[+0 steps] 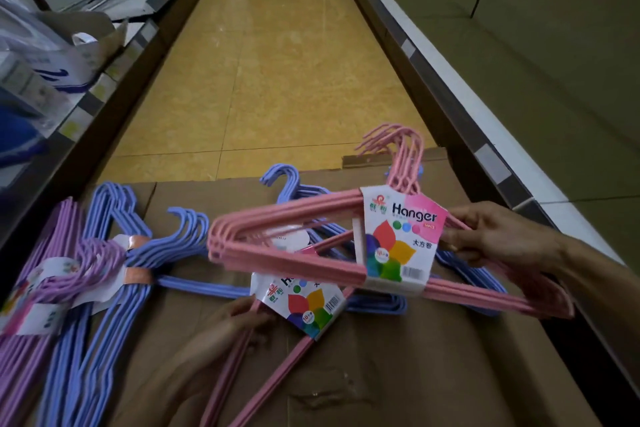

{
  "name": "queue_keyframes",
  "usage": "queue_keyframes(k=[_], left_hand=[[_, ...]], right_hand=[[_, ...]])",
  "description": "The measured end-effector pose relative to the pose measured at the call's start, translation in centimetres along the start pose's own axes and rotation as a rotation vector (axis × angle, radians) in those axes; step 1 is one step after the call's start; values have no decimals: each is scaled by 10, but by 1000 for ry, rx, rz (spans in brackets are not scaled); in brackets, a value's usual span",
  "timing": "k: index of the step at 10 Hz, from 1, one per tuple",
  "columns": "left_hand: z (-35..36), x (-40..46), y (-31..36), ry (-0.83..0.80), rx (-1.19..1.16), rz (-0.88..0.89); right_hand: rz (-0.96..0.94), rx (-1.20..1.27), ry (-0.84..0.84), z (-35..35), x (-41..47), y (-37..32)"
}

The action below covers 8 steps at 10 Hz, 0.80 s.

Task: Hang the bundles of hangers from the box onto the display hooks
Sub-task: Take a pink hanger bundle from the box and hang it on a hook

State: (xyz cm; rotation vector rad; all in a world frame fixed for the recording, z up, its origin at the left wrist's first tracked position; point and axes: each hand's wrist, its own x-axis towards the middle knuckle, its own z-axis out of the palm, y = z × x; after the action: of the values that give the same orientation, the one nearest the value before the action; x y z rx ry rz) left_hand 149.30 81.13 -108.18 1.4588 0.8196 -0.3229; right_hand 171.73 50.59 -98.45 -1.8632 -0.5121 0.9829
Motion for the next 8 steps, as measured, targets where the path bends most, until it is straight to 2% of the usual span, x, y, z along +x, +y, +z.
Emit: queue_keyframes(k=[1, 2, 3, 4, 5, 6, 8], left_hand=[[13, -16, -2, 203, -142, 38], [4, 0, 27, 643, -396, -197], [-15, -16, -8, 198, -619, -478], [-14, -15, 16, -148, -546, -200], [-20, -5, 6, -353, -411, -63], [-19, -11, 15, -314, -157, -36], [-20, -21, 20, -359, -99, 61]], right_hand=[[73, -105, -106, 1, 2, -8], [79, -182, -217, 2, 5, -14], [71, -299, -281, 6, 12, -21], [61, -396, -348, 11, 23, -29], [23, -518, -410, 21, 38, -39], [-21, -636, -455, 36, 57, -46], [-163, -794, -544, 72, 98, -60]])
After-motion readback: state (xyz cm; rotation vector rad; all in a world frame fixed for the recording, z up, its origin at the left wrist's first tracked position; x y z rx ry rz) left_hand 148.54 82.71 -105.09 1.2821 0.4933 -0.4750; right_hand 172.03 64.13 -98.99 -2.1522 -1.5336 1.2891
